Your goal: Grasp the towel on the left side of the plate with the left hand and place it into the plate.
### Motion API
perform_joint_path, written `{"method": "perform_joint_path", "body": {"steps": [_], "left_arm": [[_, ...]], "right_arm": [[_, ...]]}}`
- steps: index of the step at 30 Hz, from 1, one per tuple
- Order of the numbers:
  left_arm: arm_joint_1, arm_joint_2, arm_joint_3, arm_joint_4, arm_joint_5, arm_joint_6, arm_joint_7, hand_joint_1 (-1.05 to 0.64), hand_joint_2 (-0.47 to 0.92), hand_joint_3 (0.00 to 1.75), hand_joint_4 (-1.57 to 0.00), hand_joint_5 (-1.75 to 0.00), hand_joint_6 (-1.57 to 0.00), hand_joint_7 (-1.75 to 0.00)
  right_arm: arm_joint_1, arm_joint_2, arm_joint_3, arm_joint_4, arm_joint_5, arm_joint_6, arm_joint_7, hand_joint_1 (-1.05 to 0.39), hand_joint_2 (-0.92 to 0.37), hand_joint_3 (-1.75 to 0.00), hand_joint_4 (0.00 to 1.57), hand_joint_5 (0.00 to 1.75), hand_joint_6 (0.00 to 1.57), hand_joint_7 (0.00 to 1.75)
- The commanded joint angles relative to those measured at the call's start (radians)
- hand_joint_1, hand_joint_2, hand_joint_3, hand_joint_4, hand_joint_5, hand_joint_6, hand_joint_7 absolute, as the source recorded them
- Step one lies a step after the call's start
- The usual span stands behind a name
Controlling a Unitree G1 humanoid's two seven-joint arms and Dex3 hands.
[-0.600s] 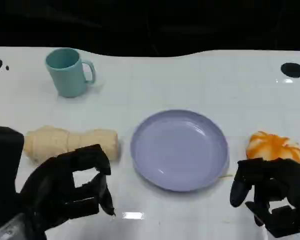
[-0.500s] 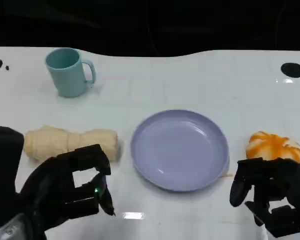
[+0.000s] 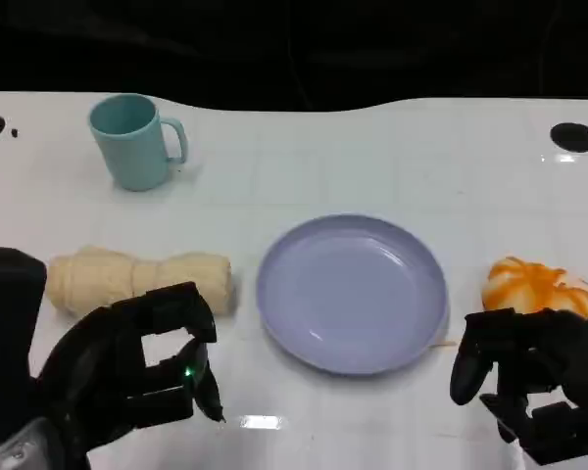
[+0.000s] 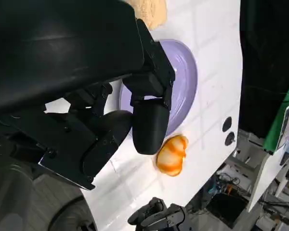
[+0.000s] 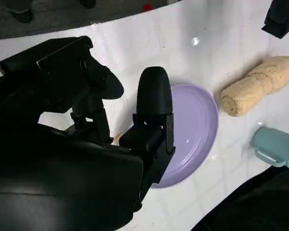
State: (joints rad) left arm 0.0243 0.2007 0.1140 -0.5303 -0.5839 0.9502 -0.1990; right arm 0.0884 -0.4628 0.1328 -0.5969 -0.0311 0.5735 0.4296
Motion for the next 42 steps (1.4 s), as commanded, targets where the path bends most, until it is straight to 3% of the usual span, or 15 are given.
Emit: {"method": "perform_joint_path", "body": {"steps": [1, 8, 13, 15, 18, 20, 23, 25, 27, 31, 38, 42], "left_arm": [[-0.004, 0.017, 0.004, 0.006, 0.004, -0.009, -0.003, -0.08, 0.54, 1.38, -0.82, -1.75, -0.69, -1.75], [-0.004, 0.018, 0.001, -0.002, 0.014, -0.009, 0.007, -0.08, 0.53, 1.37, -0.82, -1.75, -0.69, -1.74], [-0.002, 0.013, -0.002, -0.02, 0.045, -0.022, 0.033, -0.08, 0.59, 1.23, -0.75, -1.74, -0.69, -1.58], [-0.002, 0.017, -0.014, -0.03, 0.081, -0.035, 0.049, -0.08, 0.58, 1.17, -0.7, -1.66, -0.7, -1.39], [0.022, 0.087, -0.095, -0.018, 0.228, -0.206, 0.014, -0.1, 0.55, 1.11, -0.66, -1.45, -0.67, -1.03], [0.035, 0.118, -0.129, -0.002, 0.301, -0.293, -0.001, -0.13, 0.62, 0.93, -0.61, -1.22, -0.66, -0.63], [0.039, 0.135, -0.15, 0.026, 0.372, -0.386, -0.008, -0.16, 0.79, 0.61, -0.58, -0.93, -0.7, -0.26], [0.035, 0.141, -0.149, 0.045, 0.397, -0.433, -0.021, -0.18, 0.89, 0.4, -0.54, -0.81, -0.68, -0.1], [0.031, 0.15, -0.147, 0.067, 0.417, -0.484, -0.042, -0.2, 0.91, 0.34, -0.49, -0.76, -0.63, -0.04], [0.001, 0.238, -0.178, 0.124, 0.57, -0.661, -0.073, -0.3, 0.92, 0.21, -0.37, -0.64, -0.51, 0.0], [-0.071, 0.389, -0.242, 0.177, 0.878, -0.799, -0.087, -0.43, 0.92, 0.04, -0.27, -0.47, -0.39, 0.0], [-0.131, 0.419, -0.294, 0.229, 1.052, -0.835, -0.071, -0.49, 0.91, 0.01, -0.26, -0.4, -0.36, 0.0]], "right_arm": [[-0.006, 0.0, -0.004, 0.001, 0.002, -0.002, -0.003, 0.03, -0.62, -1.02, 0.7, 1.68, 0.68, 1.43], [-0.006, 0.0, -0.003, 0.003, 0.001, -0.007, -0.004, 0.03, -0.61, -1.02, 0.69, 1.69, 0.68, 1.44], [-0.009, 0.0, 0.001, 0.0, -0.003, -0.002, -0.006, 0.03, -0.61, -1.02, 0.69, 1.69, 0.67, 1.44], [-0.012, 0.001, 0.006, 0.001, -0.007, 0.002, -0.007, 0.03, -0.61, -1.02, 0.69, 1.68, 0.68, 1.44], [-0.018, 0.001, 0.015, 0.0, -0.013, 0.006, -0.009, 0.03, -0.61, -1.01, 0.69, 1.67, 0.67, 1.43], [-0.022, 0.004, 0.021, 0.002, -0.016, 0.006, -0.012, 0.03, -0.61, -1.01, 0.69, 1.67, 0.67, 1.43], [-0.028, 0.005, 0.029, 0.003, -0.024, 0.008, -0.018, 0.03, -0.61, -1.01, 0.69, 1.66, 0.67, 1.43], [-0.03, 0.008, 0.032, 0.002, -0.028, 0.011, -0.021, 0.03, -0.62, -1.01, 0.69, 1.66, 0.67, 1.43], [-0.03, 0.01, 0.032, 0.001, -0.03, 0.01, -0.022, 0.03, -0.62, -1.0, 0.69, 1.66, 0.67, 1.43], [-0.028, 0.01, 0.033, -0.006, -0.03, 0.011, -0.022, 0.02, -0.62, -1.0, 0.69, 1.66, 0.68, 1.42], [-0.031, 0.004, 0.04, -0.015, -0.039, 0.023, -0.024, 0.03, -0.63, -0.98, 0.69, 1.66, 0.68, 1.42], [-0.032, 0.005, 0.044, -0.017, -0.043, 0.029, -0.024, 0.02, -0.63, -0.97, 0.7, 1.67, 0.68, 1.41]]}}
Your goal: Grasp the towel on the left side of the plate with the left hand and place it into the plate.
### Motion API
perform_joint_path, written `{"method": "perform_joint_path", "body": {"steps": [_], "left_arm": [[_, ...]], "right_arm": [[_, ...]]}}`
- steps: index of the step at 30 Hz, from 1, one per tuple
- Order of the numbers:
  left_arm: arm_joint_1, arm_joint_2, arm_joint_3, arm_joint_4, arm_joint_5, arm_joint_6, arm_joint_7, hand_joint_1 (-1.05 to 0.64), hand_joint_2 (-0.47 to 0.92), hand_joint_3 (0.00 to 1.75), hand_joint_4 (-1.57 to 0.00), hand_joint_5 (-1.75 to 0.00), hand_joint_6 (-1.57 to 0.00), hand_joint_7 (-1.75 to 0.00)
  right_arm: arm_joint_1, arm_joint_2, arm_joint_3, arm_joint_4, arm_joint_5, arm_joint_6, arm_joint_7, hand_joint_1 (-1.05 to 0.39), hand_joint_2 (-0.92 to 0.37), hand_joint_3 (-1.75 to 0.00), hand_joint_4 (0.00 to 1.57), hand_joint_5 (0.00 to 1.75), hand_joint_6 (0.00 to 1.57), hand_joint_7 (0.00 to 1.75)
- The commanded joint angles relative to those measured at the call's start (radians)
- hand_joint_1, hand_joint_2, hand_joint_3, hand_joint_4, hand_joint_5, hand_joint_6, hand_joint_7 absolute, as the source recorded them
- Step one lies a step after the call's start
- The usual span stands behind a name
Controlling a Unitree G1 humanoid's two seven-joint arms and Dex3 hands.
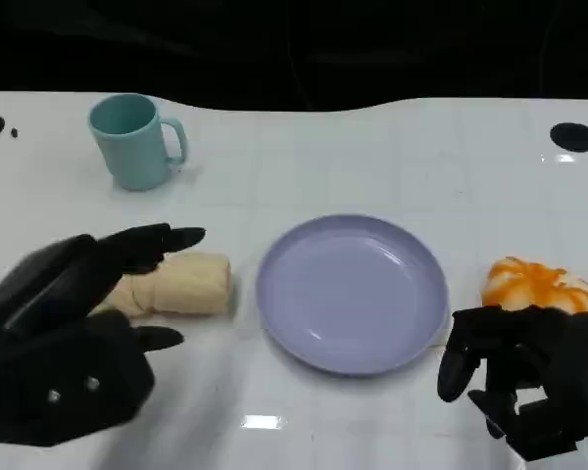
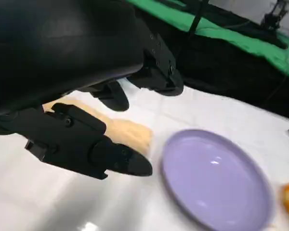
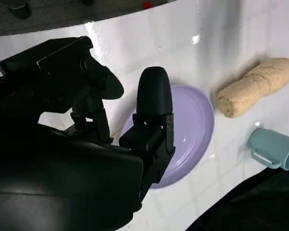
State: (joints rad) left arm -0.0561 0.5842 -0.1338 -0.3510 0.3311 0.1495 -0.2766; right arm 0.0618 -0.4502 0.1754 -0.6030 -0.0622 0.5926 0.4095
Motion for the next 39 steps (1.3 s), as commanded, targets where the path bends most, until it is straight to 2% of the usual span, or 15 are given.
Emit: {"method": "perform_joint_path", "body": {"steps": [1, 7, 13, 17, 21, 24, 28, 29, 32, 33, 35, 37, 38, 39], "left_arm": [[-0.071, 0.039, -0.064, 0.065, 0.182, -0.033, 0.004, -0.5, 0.92, 0.01, -0.25, -0.4, -0.35, 0.0], [-0.195, 0.023, -0.16, 0.183, 0.383, 0.002, -0.042, -0.52, 0.92, 0.02, -0.19, -0.36, -0.33, 0.0], [-0.301, -0.023, -0.239, 0.371, 0.474, -0.009, -0.041, -0.53, 0.91, 0.0, -0.28, -0.24, -0.35, 0.0], [-0.371, -0.067, -0.28, 0.528, 0.5, -0.023, -0.015, -0.48, 0.88, 0.0, -0.38, -0.17, -0.39, -0.01], [-0.445, -0.116, -0.304, 0.699, 0.493, -0.041, 0.006, -0.41, 0.86, 0.0, -0.42, -0.14, -0.4, -0.01], [-0.506, -0.146, -0.333, 0.833, 0.493, -0.046, -0.007, -0.44, 0.88, 0.01, -0.44, -0.12, -0.39, 0.0], [-0.545, -0.183, -0.326, 0.991, 0.44, -0.086, 0.02, -0.41, 0.9, 0.01, -0.56, -0.13, -0.46, -0.02], [-0.551, -0.19, -0.326, 1.032, 0.428, -0.106, 0.036, -0.39, 0.91, 0.01, -0.66, -0.16, -0.52, -0.04], [-0.564, -0.206, -0.332, 1.136, 0.413, -0.152, 0.104, -0.35, 0.92, 0.03, -0.8, -0.21, -0.63, -0.07], [-0.567, -0.212, -0.332, 1.165, 0.409, -0.165, 0.132, -0.31, 0.92, 0.08, -0.85, -0.26, -0.77, -0.09], [-0.567, -0.225, -0.32, 1.211, 0.388, -0.191, 0.194, -0.27, 0.92, 0.13, -0.86, -0.34, -0.89, -0.07], [-0.563, -0.238, -0.292, 1.237, 0.352, -0.215, 0.251, -0.2, 0.92, 0.22, -0.85, -0.59, -1.08, -0.06], [-0.561, -0.242, -0.28, 1.245, 0.337, -0.229, 0.281, -0.19, 0.92, 0.23, -0.87, -0.79, -1.15, -0.07], [-0.561, -0.246, -0.273, 1.251, 0.328, -0.232, 0.305, -0.18, 0.91, 0.25, -0.88, -1.1, -1.22, -0.12]], "right_arm": [[-0.005, -0.006, 0.002, -0.013, -0.011, 0.014, -0.004, 0.02, -0.63, -0.98, 0.7, 1.67, 0.68, 1.41], [-0.004, -0.001, 0.007, -0.024, -0.011, 0.028, -0.005, 0.03, -0.63, -0.98, 0.69, 1.68, 0.68, 1.42], [0.002, 0.006, 0.009, -0.031, -0.012, 0.027, -0.009, 0.03, -0.63, -0.98, 0.69, 1.69, 0.68, 1.42], [0.003, 0.007, 0.01, -0.033, -0.014, 0.026, -0.01, 0.02, -0.62, -0.98, 0.69, 1.7, 0.68, 1.43], [0.002, 0.008, 0.009, -0.034, -0.012, 0.028, -0.009, 0.02, -0.62, -0.99, 0.69, 1.69, 0.68, 1.43], [0.001, 0.009, 0.008, -0.035, -0.01, 0.029, -0.007, 0.02, -0.61, -1.0, 0.69, 1.69, 0.68, 1.43], [0.004, 0.01, 0.007, -0.035, -0.009, 0.021, -0.008, 0.02, -0.61, -1.01, 0.69, 1.68, 0.68, 1.43], [0.005, 0.011, 0.006, -0.035, -0.009, 0.018, -0.008, 0.02, -0.61, -1.01, 0.7, 1.68, 0.68, 1.43], [0.008, 0.008, 0.005, -0.035, -0.011, 0.01, -0.008, 0.02, -0.6, -1.01, 0.7, 1.69, 0.68, 1.43], [0.009, 0.007, 0.004, -0.035, -0.011, 0.006, -0.007, 0.01, -0.6, -1.01, 0.7, 1.68, 0.68, 1.43], [0.011, 0.004, 0.001, -0.038, -0.011, 0.007, -0.005, 0.01, -0.6, -1.02, 0.71, 1.68, 0.69, 1.43], [0.011, 0.003, -0.003, -0.038, -0.008, 0.01, -0.003, 0.01, -0.6, -1.02, 0.71, 1.68, 0.69, 1.43], [0.011, 0.001, -0.004, -0.039, -0.008, 0.015, -0.002, 0.01, -0.6, -1.02, 0.71, 1.68, 0.69, 1.43], [0.011, 0.001, -0.006, -0.038, -0.006, 0.017, 0.0, 0.01, -0.6, -1.02, 0.71, 1.68, 0.69, 1.43]]}}
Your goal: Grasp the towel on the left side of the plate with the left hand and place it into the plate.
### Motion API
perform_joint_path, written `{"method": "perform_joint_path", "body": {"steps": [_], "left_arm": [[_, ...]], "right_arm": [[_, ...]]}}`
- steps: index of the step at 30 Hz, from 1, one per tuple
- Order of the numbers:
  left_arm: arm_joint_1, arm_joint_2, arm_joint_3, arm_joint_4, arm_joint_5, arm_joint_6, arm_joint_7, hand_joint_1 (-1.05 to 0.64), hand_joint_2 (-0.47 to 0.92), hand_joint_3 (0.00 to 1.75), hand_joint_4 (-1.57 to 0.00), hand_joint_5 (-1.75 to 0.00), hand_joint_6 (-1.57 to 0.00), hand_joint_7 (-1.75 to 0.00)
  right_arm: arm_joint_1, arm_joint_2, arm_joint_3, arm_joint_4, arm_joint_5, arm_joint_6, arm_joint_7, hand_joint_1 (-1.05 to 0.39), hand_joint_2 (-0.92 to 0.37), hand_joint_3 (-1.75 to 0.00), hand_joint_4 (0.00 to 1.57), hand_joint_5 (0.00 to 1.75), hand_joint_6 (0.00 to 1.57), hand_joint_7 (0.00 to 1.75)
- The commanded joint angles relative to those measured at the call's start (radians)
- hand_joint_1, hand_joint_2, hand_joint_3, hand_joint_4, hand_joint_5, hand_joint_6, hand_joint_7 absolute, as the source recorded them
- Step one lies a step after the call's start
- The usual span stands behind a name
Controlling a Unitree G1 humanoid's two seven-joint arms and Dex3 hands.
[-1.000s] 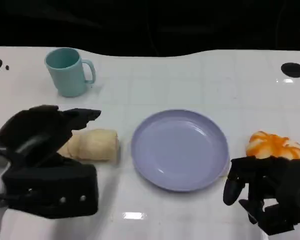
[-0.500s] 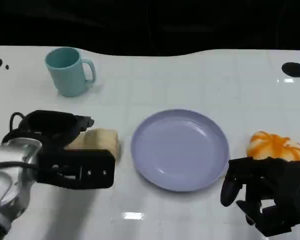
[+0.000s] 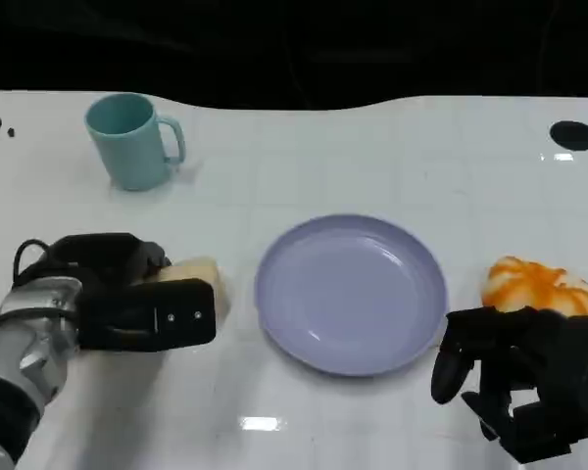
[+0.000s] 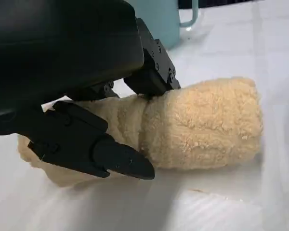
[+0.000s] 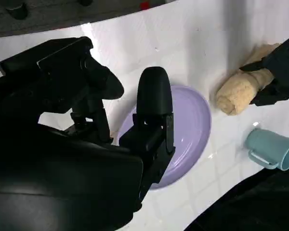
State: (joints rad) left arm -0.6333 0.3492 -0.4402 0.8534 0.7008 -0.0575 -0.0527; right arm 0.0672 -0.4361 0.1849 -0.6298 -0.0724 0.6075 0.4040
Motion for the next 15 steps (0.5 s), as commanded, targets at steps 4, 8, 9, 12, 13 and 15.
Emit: {"method": "perform_joint_path", "body": {"steps": [4, 8, 9, 12, 13, 15], "left_arm": [[0.023, -0.021, 0.048, 0.055, -0.064, -0.049, 0.174, -0.18, 0.59, 0.87, -0.89, -1.69, -0.87, -1.29], [0.058, -0.052, 0.111, -0.008, -0.132, -0.035, 0.22, -0.17, 0.61, 0.95, -0.92, -1.74, -0.71, -1.72], [0.068, -0.06, 0.127, -0.028, -0.148, -0.032, 0.229, -0.17, 0.61, 0.96, -0.93, -1.75, -0.71, -1.74], [0.093, -0.07, 0.144, -0.099, -0.155, -0.006, 0.242, -0.17, 0.61, 0.98, -0.94, -1.75, -0.72, -1.75], [0.1, -0.07, 0.149, -0.123, -0.158, 0.003, 0.24, -0.16, 0.61, 0.99, -0.94, -1.75, -0.72, -1.75], [0.111, -0.062, 0.154, -0.166, -0.157, 0.008, 0.238, -0.16, 0.59, 1.0, -0.92, -1.75, -0.71, -1.75]], "right_arm": [[0.011, -0.013, -0.024, -0.008, 0.008, -0.01, 0.008, 0.02, -0.59, -1.03, 0.7, 1.67, 0.69, 1.42], [0.013, -0.016, -0.028, -0.012, 0.005, -0.005, 0.009, 0.02, -0.59, -1.03, 0.7, 1.66, 0.69, 1.42], [0.014, -0.018, -0.029, -0.012, 0.004, -0.004, 0.01, 0.02, -0.59, -1.03, 0.71, 1.66, 0.69, 1.41], [0.015, -0.019, -0.033, -0.014, 0.003, -0.002, 0.01, 0.02, -0.59, -1.03, 0.7, 1.66, 0.69, 1.41], [0.015, -0.019, -0.034, -0.015, 0.004, 0.002, 0.01, 0.02, -0.59, -1.03, 0.7, 1.66, 0.69, 1.41], [0.015, -0.018, -0.037, -0.016, 0.009, 0.005, 0.011, 0.03, -0.6, -1.03, 0.7, 1.66, 0.69, 1.42]]}}
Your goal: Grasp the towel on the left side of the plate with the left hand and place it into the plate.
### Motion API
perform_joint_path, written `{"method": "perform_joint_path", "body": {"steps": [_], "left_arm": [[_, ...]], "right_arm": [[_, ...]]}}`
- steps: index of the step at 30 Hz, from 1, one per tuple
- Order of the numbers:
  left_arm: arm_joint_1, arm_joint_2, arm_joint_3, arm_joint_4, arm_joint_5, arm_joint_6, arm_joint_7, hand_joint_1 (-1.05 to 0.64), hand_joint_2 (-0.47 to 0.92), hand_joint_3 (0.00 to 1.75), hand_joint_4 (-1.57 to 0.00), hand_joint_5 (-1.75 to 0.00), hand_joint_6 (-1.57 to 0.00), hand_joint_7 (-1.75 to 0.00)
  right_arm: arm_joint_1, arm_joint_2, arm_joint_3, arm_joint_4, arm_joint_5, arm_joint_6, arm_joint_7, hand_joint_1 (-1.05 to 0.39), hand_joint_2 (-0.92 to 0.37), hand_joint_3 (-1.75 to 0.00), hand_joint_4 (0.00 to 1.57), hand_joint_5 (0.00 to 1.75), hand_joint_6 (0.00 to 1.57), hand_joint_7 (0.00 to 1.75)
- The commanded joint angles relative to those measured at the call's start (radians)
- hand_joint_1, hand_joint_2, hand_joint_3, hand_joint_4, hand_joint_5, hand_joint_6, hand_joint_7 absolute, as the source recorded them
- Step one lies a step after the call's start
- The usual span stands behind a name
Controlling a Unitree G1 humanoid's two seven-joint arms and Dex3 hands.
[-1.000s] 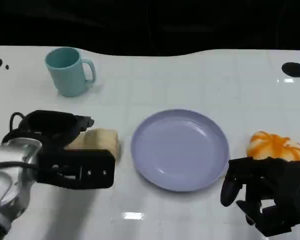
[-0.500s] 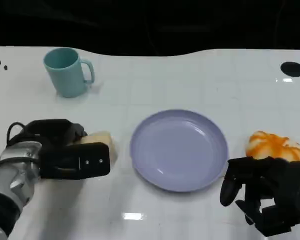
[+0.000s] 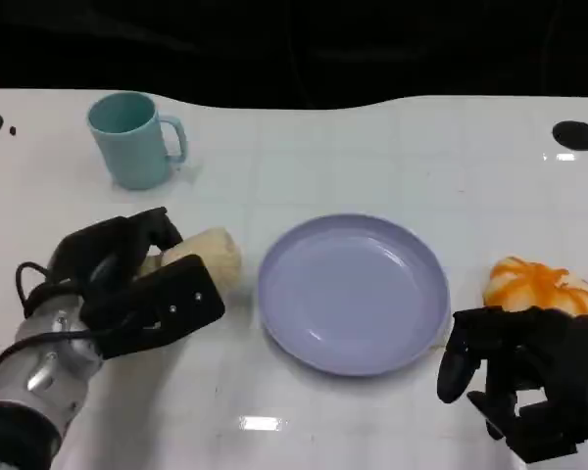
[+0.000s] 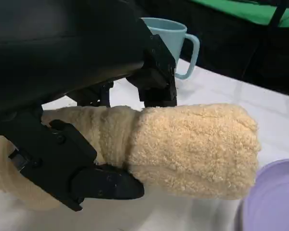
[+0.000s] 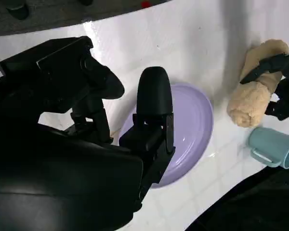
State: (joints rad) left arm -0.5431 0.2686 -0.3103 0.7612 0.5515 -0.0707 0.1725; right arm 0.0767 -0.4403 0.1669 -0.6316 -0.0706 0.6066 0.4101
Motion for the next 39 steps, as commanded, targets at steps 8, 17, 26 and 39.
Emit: {"method": "perform_joint_path", "body": {"steps": [8, 17, 26, 39], "left_arm": [[0.074, 0.056, 0.003, -0.336, 0.02, -0.017, -0.048, -0.16, 0.59, 0.98, -0.88, -1.75, -0.67, -1.75], [0.043, 0.001, -0.063, -0.477, 0.058, -0.01, -0.148, -0.2, 0.56, 0.95, -0.86, -1.75, -0.62, -1.74], [-0.041, -0.087, -0.147, -0.44, 0.125, 0.044, -0.215, -0.21, 0.5, 0.98, -0.86, -1.75, -0.61, -1.75], [-0.059, -0.136, -0.196, -0.425, 0.126, 0.109, -0.347, -0.25, 0.84, 0.29, -0.57, -1.29, -0.69, -0.3]], "right_arm": [[0.003, -0.015, -0.021, -0.009, 0.011, 0.002, 0.005, 0.03, -0.6, -1.02, 0.7, 1.66, 0.68, 1.44], [0.005, -0.015, -0.017, -0.012, 0.016, 0.007, 0.003, 0.03, -0.6, -1.02, 0.7, 1.66, 0.68, 1.44], [0.013, -0.017, -0.019, -0.016, 0.014, -0.002, 0.003, 0.03, -0.59, -1.04, 0.7, 1.67, 0.69, 1.43], [0.016, -0.018, -0.022, -0.023, 0.019, -0.002, 0.005, 0.03, -0.6, -1.03, 0.69, 1.68, 0.68, 1.42]]}}
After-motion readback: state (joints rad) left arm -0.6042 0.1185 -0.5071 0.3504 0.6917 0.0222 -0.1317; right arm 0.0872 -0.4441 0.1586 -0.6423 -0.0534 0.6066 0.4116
